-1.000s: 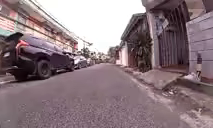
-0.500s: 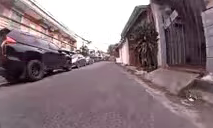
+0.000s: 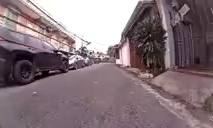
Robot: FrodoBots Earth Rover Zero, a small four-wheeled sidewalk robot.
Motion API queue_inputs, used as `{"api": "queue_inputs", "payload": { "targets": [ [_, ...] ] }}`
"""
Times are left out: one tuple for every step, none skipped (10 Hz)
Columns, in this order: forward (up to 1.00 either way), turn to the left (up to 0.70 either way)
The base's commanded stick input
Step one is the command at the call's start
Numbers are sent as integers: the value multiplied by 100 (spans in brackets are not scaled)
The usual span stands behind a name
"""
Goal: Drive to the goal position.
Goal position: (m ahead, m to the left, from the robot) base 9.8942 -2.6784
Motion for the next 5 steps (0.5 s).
{"api": "queue_inputs", "payload": {
  "targets": [
    [100,0],
    [100,0],
    [100,0],
    [100,0],
    [100,0]
  ]
}}
